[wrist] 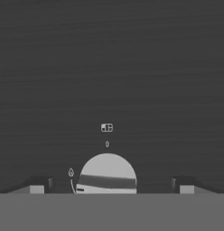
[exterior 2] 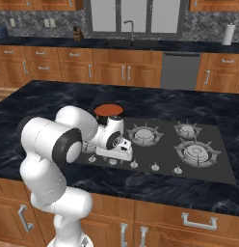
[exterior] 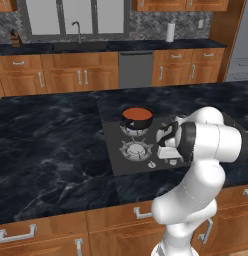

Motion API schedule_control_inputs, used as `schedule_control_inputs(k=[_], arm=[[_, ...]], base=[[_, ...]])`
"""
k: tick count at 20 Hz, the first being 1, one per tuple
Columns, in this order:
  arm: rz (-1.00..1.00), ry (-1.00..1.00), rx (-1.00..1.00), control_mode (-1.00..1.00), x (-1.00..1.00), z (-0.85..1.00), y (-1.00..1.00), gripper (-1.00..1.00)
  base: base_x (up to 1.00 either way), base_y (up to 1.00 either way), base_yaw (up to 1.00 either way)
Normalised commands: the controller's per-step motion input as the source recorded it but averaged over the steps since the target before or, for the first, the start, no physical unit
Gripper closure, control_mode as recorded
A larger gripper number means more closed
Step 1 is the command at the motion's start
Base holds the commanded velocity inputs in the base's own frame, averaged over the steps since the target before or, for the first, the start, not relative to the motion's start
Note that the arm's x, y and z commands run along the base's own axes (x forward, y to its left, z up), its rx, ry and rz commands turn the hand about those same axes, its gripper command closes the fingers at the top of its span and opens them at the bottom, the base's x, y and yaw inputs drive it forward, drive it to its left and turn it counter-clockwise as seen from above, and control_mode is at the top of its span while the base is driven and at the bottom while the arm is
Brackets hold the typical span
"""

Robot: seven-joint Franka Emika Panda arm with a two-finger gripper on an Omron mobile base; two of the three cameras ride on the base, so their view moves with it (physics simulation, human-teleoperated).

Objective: Wait until the marinara sauce is simmered to a deep red color and then turn off the stove.

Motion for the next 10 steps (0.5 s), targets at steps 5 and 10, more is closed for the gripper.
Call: schedule_control_inputs(k=[5, 10], arm=[[0.0, 0.01, 0.0, -1.0, 0.0, -0.09, 0.0, -1.0], [0.0, 0.01, 0.0, -1.0, 0.0, -0.09, 0.0, -1.0]], base=[[0.0, 0.0, 0.0], [0.0, 0.0, 0.0]])
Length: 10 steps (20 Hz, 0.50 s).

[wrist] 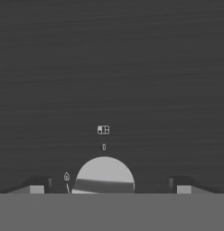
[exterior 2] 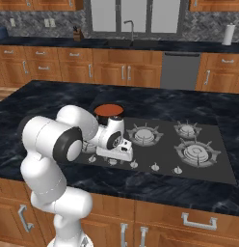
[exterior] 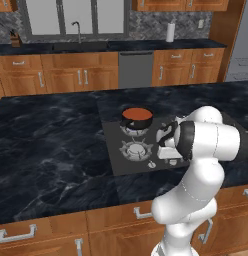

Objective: Wait until the marinara sauce is simmered to a deep red color and then turn off the stove.

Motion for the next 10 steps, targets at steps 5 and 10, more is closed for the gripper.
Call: schedule_control_inputs(k=[5, 10], arm=[[0.0, 0.0, 0.0, -1.0, 0.0, -0.1, 0.0, -1.0], [0.0, 0.0, 0.0, -1.0, 0.0, -0.05, 0.0, 1.0]], base=[[0.0, 0.0, 0.0], [0.0, 0.0, 0.0]])
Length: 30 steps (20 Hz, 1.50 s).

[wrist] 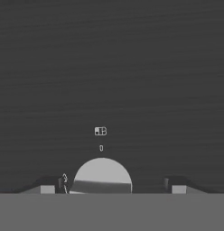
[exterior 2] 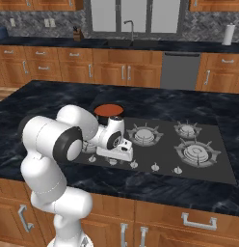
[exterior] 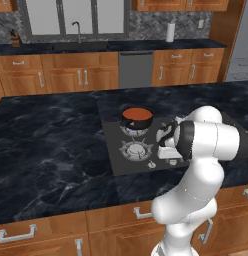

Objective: Wait until the marinara sauce is simmered to a deep red color and then turn off the stove.

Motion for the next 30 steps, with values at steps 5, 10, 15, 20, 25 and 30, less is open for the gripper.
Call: schedule_control_inputs(k=[5, 10, 15, 20, 25, 30], arm=[[0.0, 0.0, 0.0, -1.0, 0.0, 0.0, 0.0, 1.0], [0.0, 0.0, 0.0, -1.0, 0.0, 0.0, 0.0, 1.0], [0.0, 0.0, 0.0, -1.0, 0.0, 0.0, 0.0, 1.0], [0.0, 0.0, 0.0, -1.0, 0.0, 0.0, 0.0, 1.0], [0.0, 0.0, 0.0, -1.0, 0.0, 0.0, 0.0, 1.0], [0.0, 0.0, 0.0, -1.0, 0.0, 0.0, 0.0, 1.0]], base=[[0.0, 0.0, 0.0], [0.0, 0.0, 0.0], [0.0, 0.0, 0.0], [0.0, 0.0, 0.0], [0.0, 0.0, 0.0], [0.0, 0.0, 0.0]])
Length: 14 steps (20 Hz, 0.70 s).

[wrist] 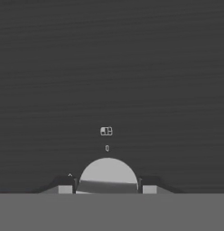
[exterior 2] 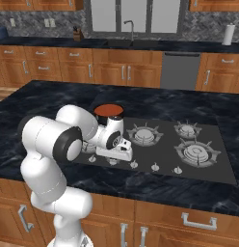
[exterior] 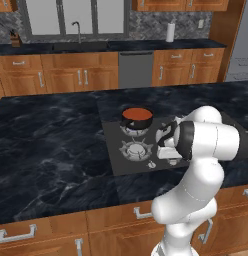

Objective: Wait until the marinara sauce is simmered to a deep red color and then turn off the stove.

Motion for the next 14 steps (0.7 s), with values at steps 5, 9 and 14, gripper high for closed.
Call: schedule_control_inputs(k=[5, 9, 14], arm=[[0.0, 0.0, 0.0, -1.0, 0.0, 0.0, 0.0, 1.0], [0.0, 0.0, 0.0, -1.0, 0.0, 0.0, 0.0, 1.0], [0.0, 0.0, 0.0, -1.0, 0.0, 0.0, 0.0, 1.0]], base=[[0.0, 0.0, 0.0], [0.0, 0.0, 0.0], [0.0, 0.0, 0.0]])
